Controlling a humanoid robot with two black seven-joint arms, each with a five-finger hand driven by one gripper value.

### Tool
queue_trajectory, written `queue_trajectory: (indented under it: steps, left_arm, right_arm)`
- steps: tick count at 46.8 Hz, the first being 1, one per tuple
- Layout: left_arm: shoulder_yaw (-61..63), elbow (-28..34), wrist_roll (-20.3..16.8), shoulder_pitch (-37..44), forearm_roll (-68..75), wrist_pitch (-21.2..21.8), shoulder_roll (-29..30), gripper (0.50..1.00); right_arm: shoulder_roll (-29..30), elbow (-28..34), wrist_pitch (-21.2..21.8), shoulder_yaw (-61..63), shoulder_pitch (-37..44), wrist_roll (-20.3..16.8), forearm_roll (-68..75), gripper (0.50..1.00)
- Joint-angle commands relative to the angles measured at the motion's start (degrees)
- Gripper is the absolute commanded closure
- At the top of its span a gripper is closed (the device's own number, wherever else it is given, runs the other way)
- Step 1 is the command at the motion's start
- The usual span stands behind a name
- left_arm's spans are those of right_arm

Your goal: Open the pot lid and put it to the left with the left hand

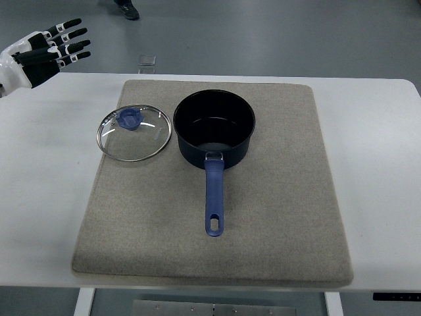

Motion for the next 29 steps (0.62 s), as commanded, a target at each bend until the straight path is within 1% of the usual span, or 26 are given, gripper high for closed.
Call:
queue_trajectory:
  steps: [1, 29]
  left_arm:
    - [0.0, 0.0, 0.0, 0.1, 0.0, 0.0, 0.0, 0.508]
    - [0.0, 0.0, 0.0, 0.1, 0.0, 0.0, 0.0, 0.508]
  right_arm:
    - [0.0, 0.0, 0.1, -0.1, 0.0, 0.0, -0.2, 0.585]
    - [0.0, 0.0, -0.2, -0.4, -0.1, 0.4, -0.3, 0.585]
